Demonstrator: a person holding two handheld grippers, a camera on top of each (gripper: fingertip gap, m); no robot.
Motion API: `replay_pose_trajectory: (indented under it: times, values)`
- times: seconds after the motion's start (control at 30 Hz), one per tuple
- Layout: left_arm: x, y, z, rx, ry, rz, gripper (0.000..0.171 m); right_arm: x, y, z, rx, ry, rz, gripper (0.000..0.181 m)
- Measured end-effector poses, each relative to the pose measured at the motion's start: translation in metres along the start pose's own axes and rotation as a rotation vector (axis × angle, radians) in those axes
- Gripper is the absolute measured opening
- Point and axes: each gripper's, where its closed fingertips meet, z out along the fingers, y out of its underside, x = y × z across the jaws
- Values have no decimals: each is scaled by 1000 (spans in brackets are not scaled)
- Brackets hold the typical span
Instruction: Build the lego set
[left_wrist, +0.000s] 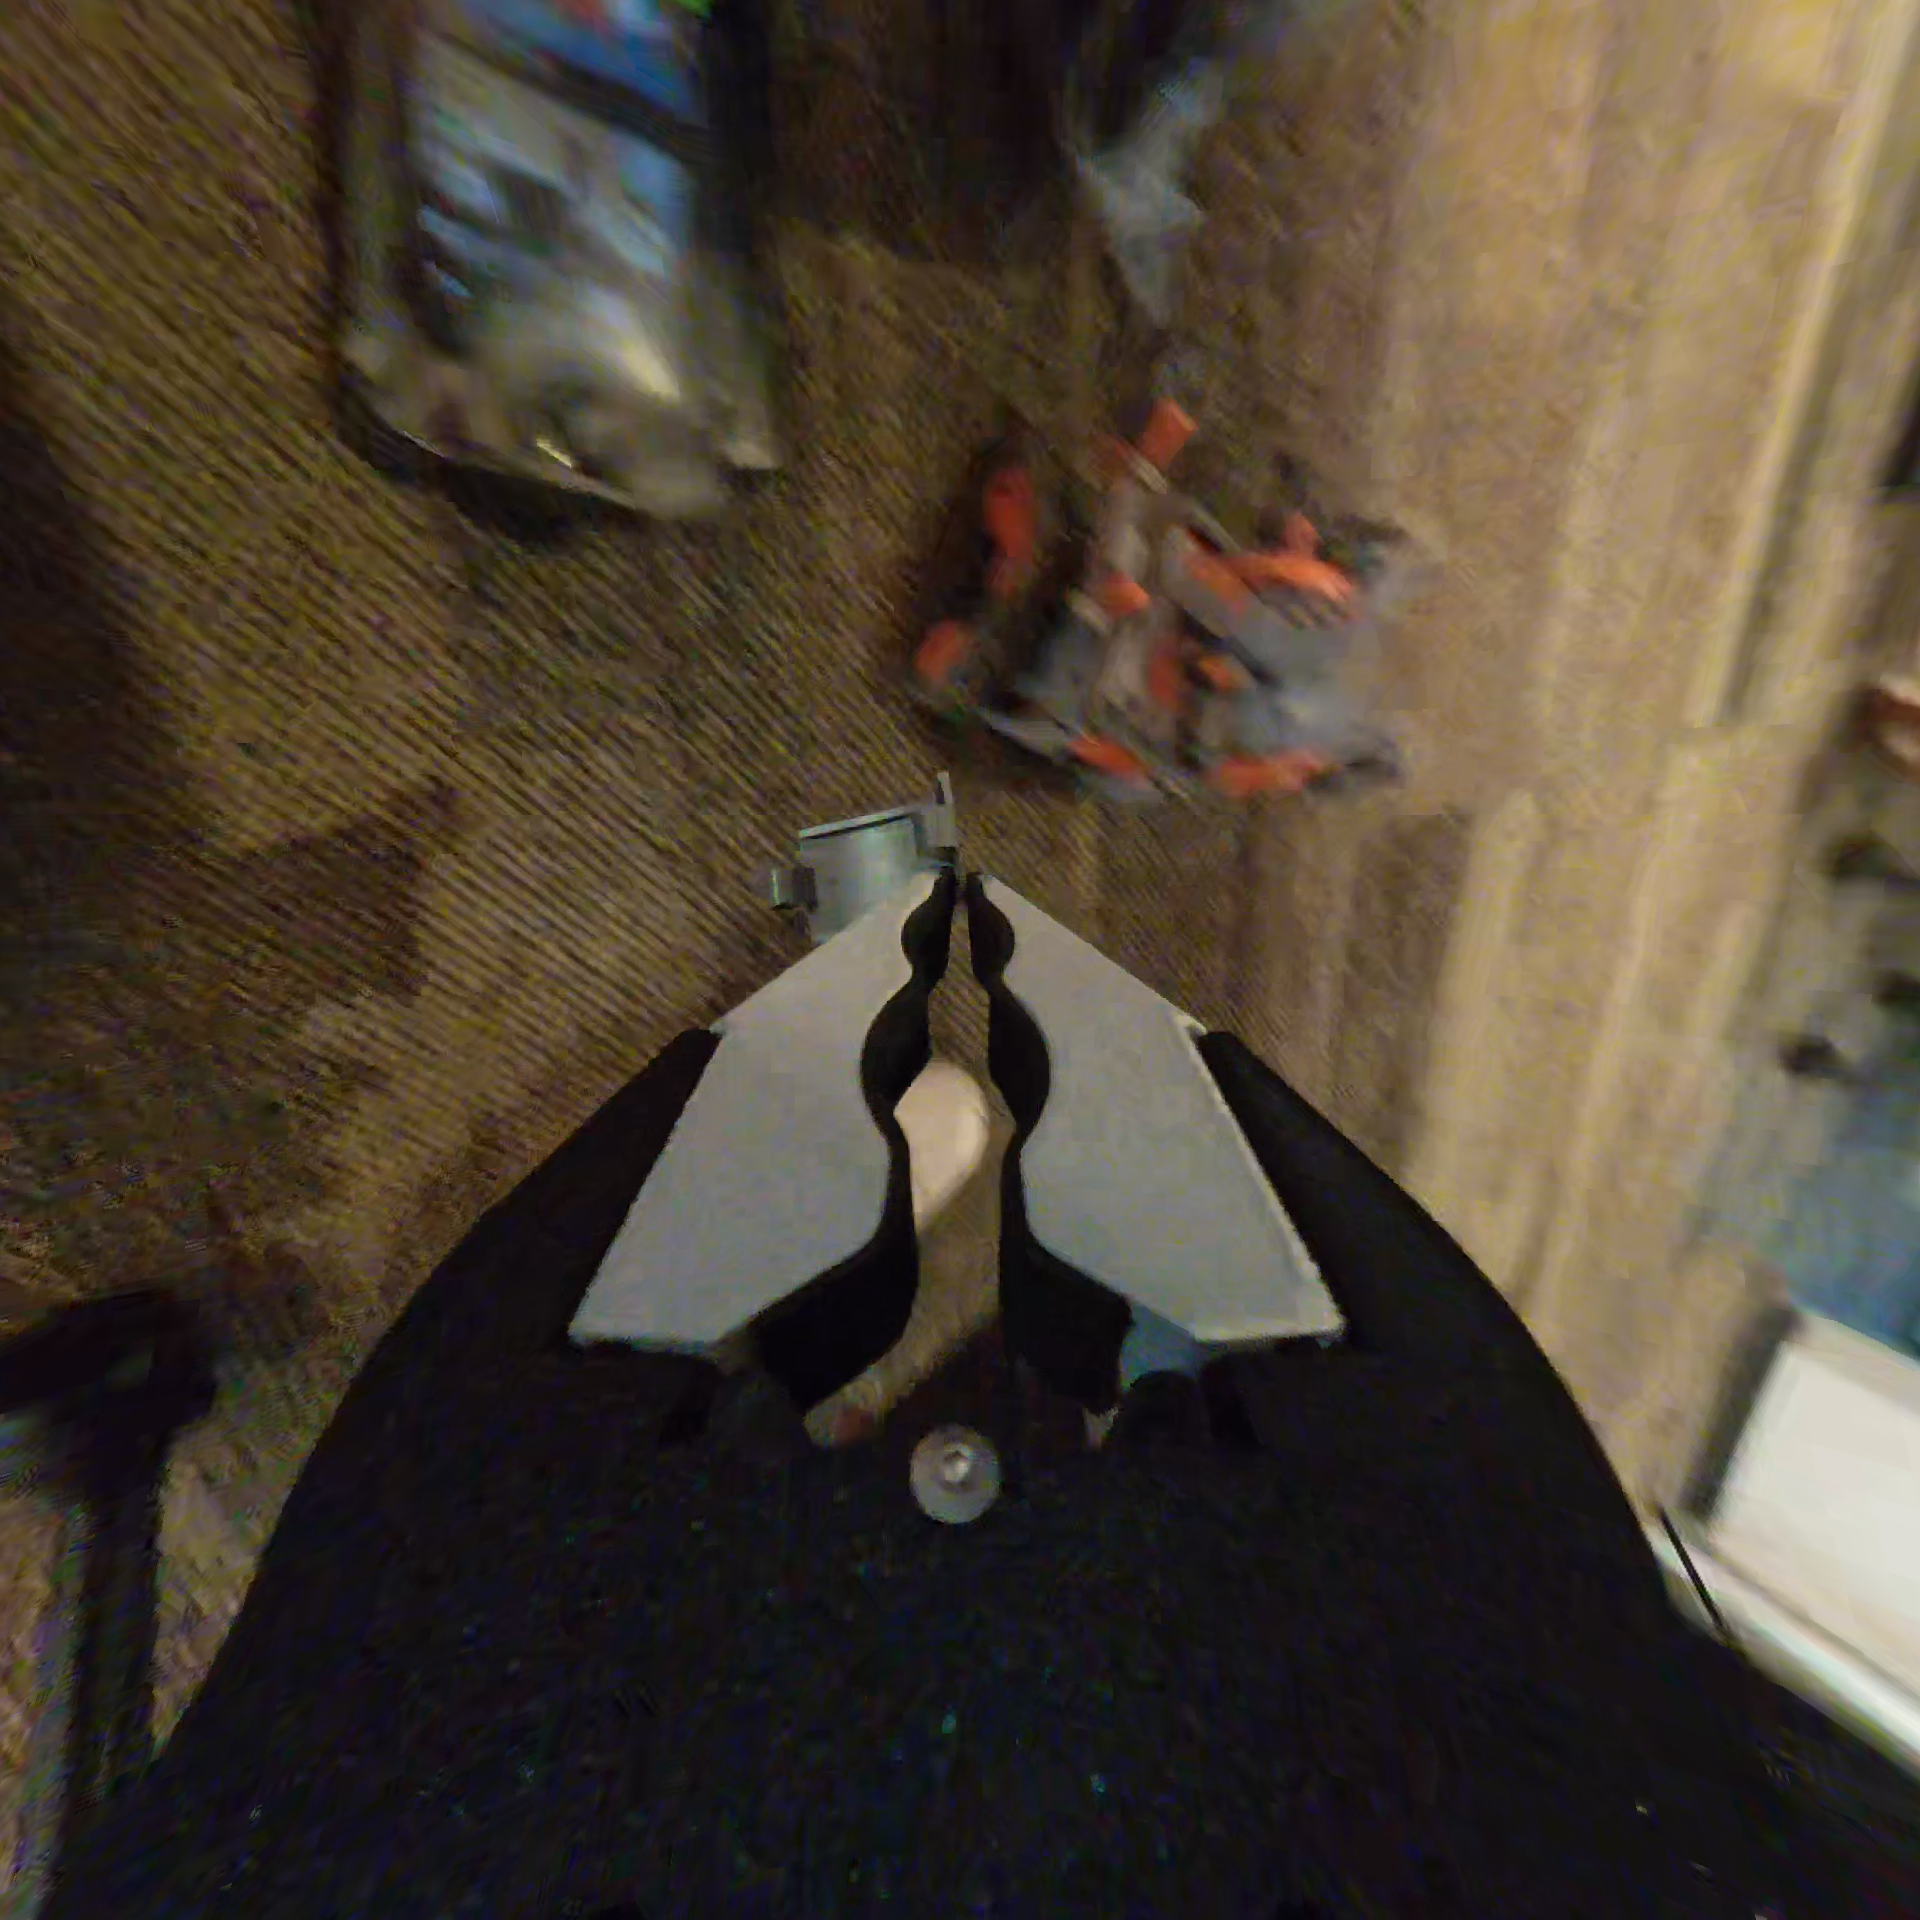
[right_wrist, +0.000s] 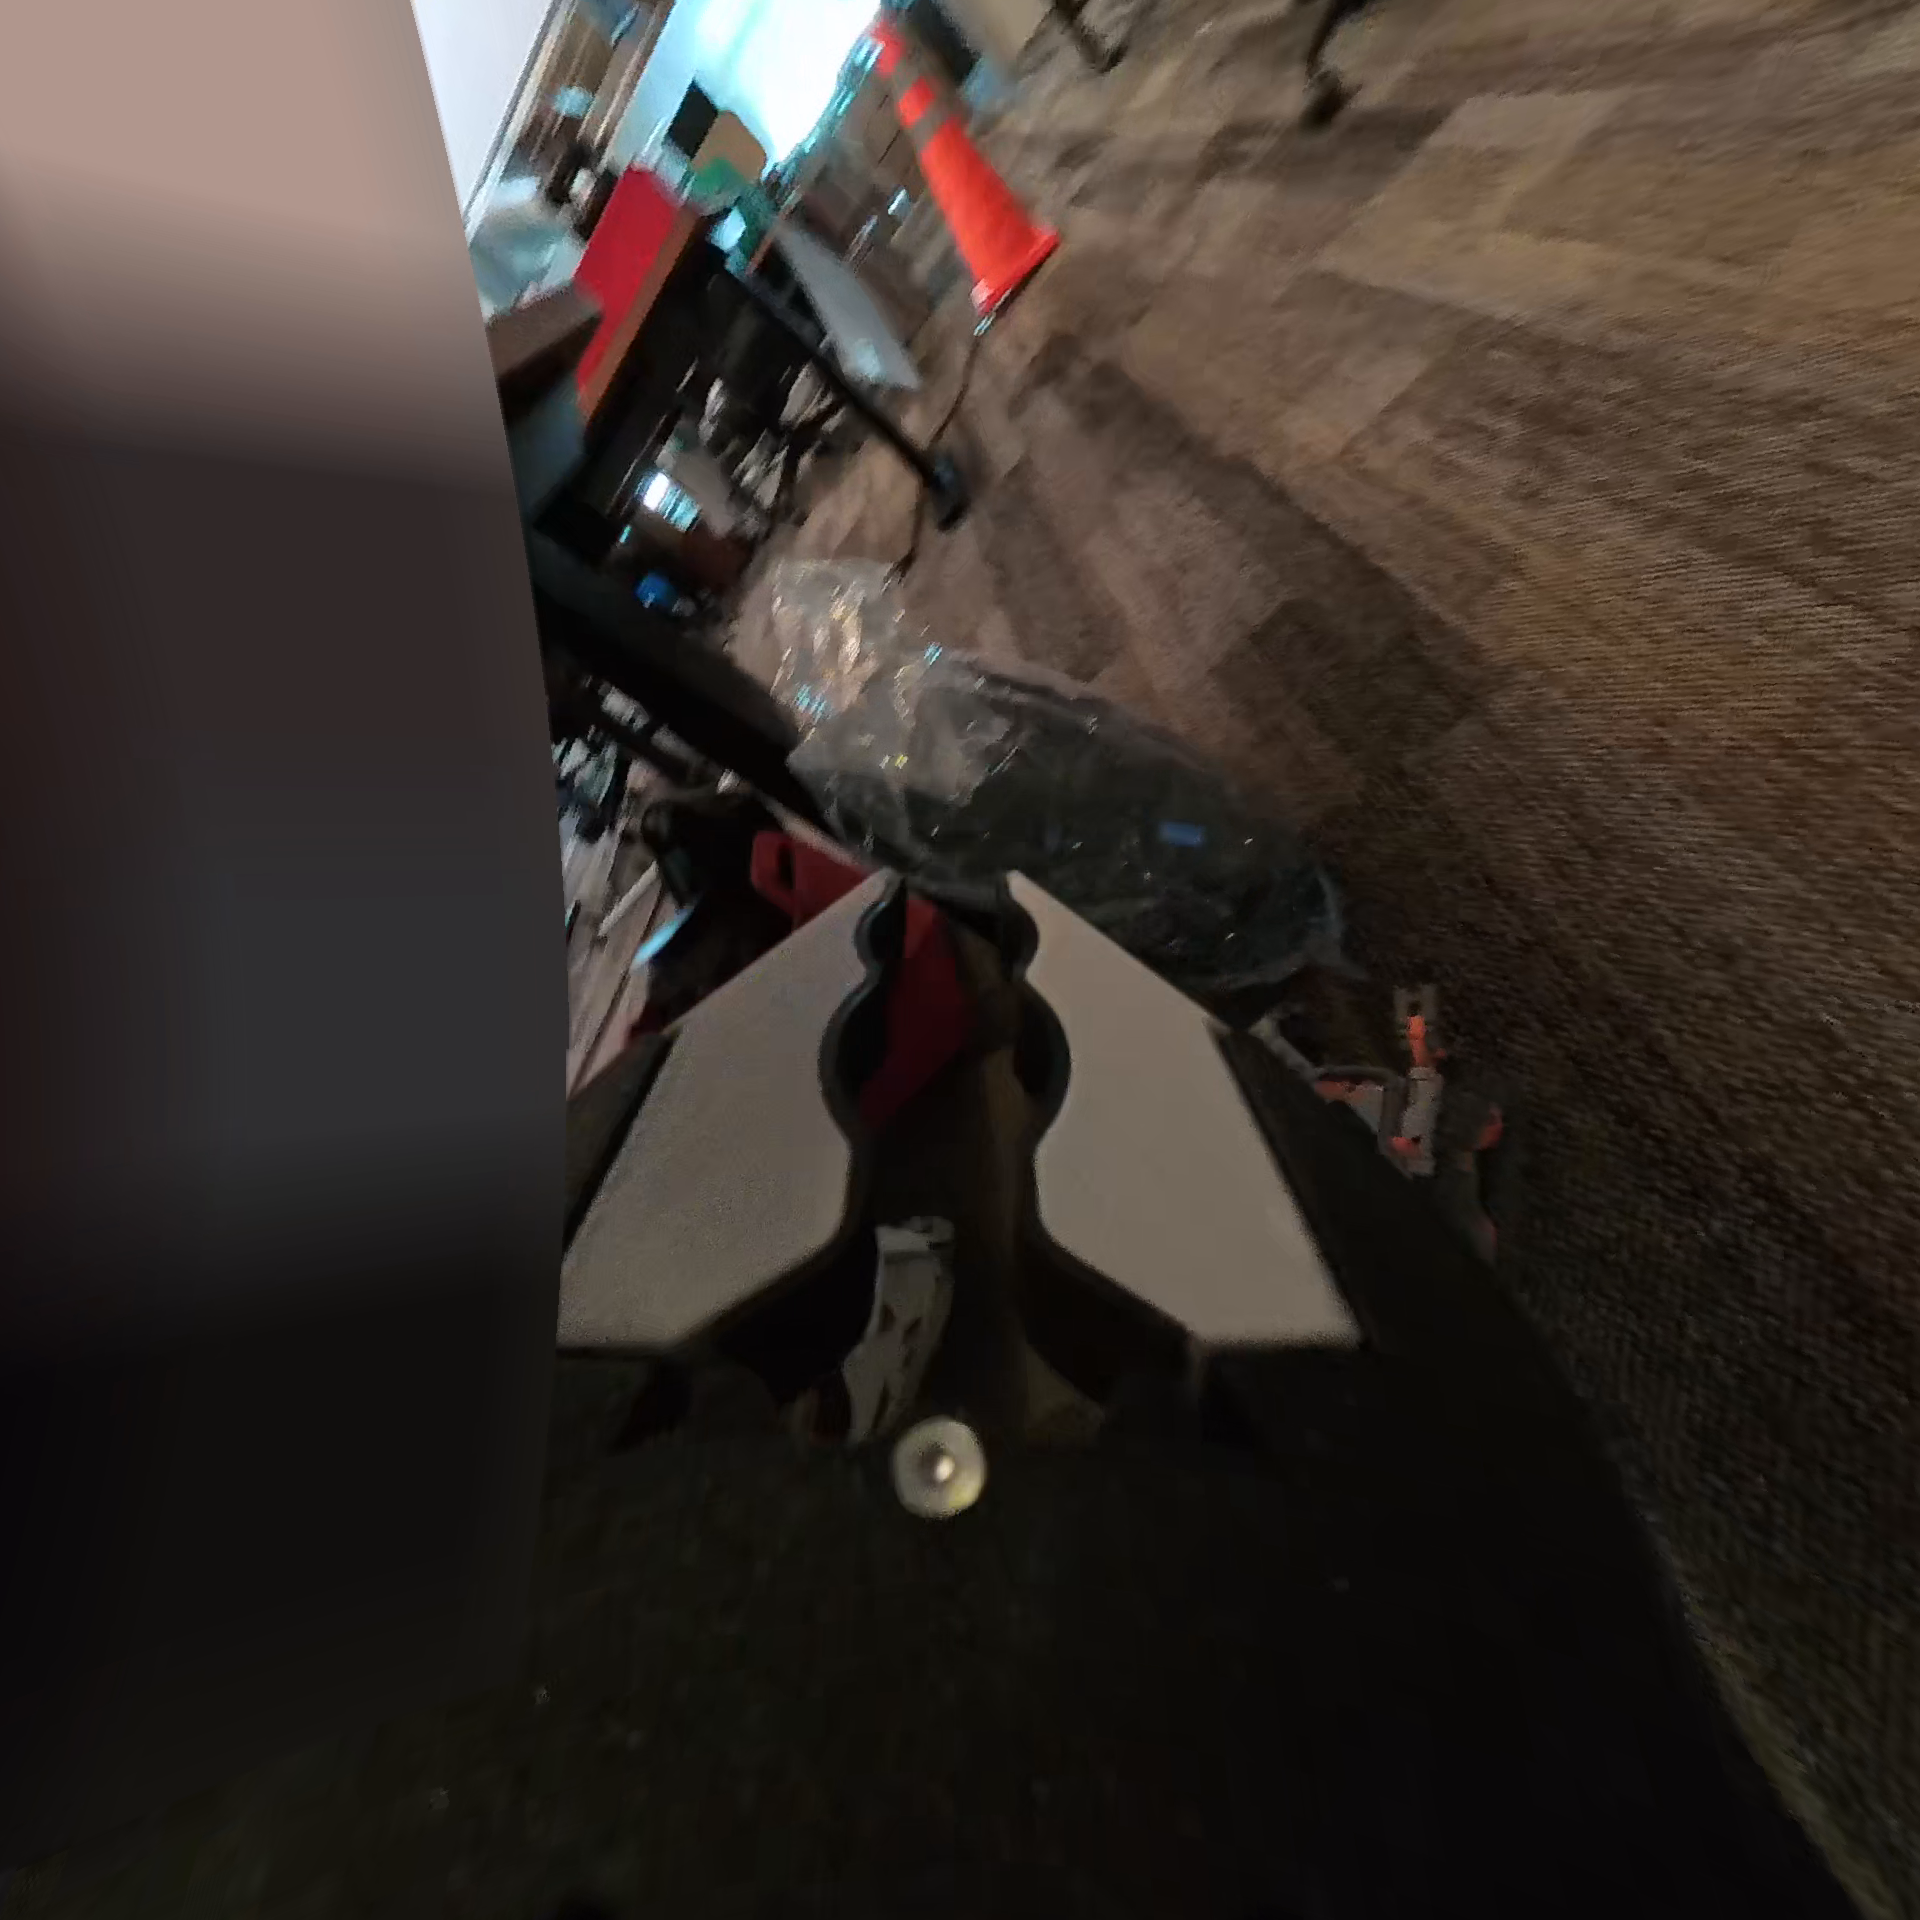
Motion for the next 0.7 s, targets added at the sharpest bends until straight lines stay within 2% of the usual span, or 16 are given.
replay_pose_trajectory:
  times: [0.07, 0.17, 0.3, 0.37, 0.4, 0.43, 0.5, 0.6, 0.7]
  values:
    - [53, 24, -34, -82, 120, 61, 1, -15, 9, 2, -67, -83, -70, 21]
    - [133, 43, -99, -173, 375, 207, 1, -38, 16, -3, -115, -214, -185, 27]
    - [217, 73, -210, -385, 767, 291, 1, -64, 40, -6, -237, -350, -371, 30]
    - [239, 80, -258, -401, 867, 352, 1, -101, 48, -14, -267, -506, -382, 32]
    - [247, 87, -282, -450, 919, 376, 2, -132, 51, -24, -285, -621, -357, 32]
    - [252, 91, -303, -446, 949, 410, 1, -164, 56, -37, -319, -733, -352, 32]
    - [261, 104, -345, -503, 1039, 443, 1, -221, 68, -66, -412, -887, -425, 32]
    - [263, 122, -401, -568, 1177, 468, 1, -281, 79, -110, -553, -1009, -561, 31]
    - [261, 134, -451, -610, 1316, 451, 1, -325, 84, -149, -642, -1068, -628, 30]
